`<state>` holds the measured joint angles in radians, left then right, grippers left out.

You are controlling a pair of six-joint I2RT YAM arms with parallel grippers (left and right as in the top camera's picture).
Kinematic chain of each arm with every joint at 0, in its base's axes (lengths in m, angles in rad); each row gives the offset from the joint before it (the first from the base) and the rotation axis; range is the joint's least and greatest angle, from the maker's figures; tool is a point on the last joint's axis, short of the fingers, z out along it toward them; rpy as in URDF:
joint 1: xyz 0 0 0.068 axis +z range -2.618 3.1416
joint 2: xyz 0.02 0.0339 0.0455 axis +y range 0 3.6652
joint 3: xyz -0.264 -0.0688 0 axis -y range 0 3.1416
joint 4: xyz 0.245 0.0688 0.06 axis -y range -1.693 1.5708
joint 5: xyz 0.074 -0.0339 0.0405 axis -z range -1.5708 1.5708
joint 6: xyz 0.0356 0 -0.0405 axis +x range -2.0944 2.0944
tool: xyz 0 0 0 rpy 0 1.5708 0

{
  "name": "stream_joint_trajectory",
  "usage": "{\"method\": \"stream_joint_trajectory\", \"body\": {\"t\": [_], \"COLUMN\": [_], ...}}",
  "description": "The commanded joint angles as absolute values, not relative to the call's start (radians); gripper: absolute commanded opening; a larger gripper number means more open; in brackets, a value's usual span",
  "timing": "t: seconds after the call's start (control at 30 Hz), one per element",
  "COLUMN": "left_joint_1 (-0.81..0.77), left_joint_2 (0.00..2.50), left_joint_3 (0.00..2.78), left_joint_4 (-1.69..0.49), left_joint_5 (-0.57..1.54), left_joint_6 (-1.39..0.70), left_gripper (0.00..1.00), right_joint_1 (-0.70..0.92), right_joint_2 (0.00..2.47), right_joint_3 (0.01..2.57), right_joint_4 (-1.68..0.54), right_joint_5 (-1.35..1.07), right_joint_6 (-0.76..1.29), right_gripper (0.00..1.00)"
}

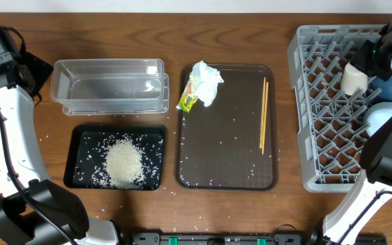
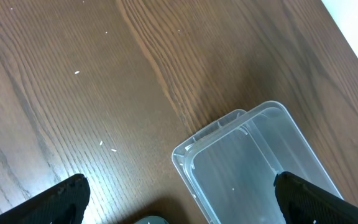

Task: Sort waste into correct bins and load items into the dishwasher rack
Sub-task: 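Release the white paper cup and raise the right gripper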

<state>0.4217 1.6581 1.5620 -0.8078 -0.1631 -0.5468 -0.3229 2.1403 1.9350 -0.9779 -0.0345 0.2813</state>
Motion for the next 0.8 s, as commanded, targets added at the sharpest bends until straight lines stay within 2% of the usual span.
{"method": "stream_joint_trajectory", "body": {"t": [0.0, 0.57, 0.63, 0.73, 0.77], "left_joint_1": [0.422, 0.422, 0.422, 0.422, 0.422], "left_joint_2": [1.645, 1.645, 1.645, 1.645, 1.645], "left_joint_3": [1.562, 1.562, 1.562, 1.562, 1.562], "left_joint_4": [-0.81, -0.811, -0.811, -0.811, -0.811], "left_joint_5": [-0.168, -0.168, -0.168, -0.168, -0.168], "left_joint_6": [-0.551, -0.552, -0.552, -0.552, -0.552], "left_gripper": [0.98, 0.98, 0.98, 0.98, 0.98], "right_joint_1": [-0.328, -0.346, -0.337, -0.304, -0.287], "right_joint_2": [2.14, 1.911, 1.876, 1.832, 1.822], "right_joint_3": [1.922, 1.938, 1.938, 1.938, 1.938], "right_joint_4": [-1.002, -1.1, -1.095, -1.063, -1.048], "right_joint_5": [0.027, -0.007, -0.082, -0.276, -0.341], "right_joint_6": [0.276, 0.283, 0.276, 0.196, 0.167], "right_gripper": [0.01, 0.02, 0.07, 0.24, 0.27]}}
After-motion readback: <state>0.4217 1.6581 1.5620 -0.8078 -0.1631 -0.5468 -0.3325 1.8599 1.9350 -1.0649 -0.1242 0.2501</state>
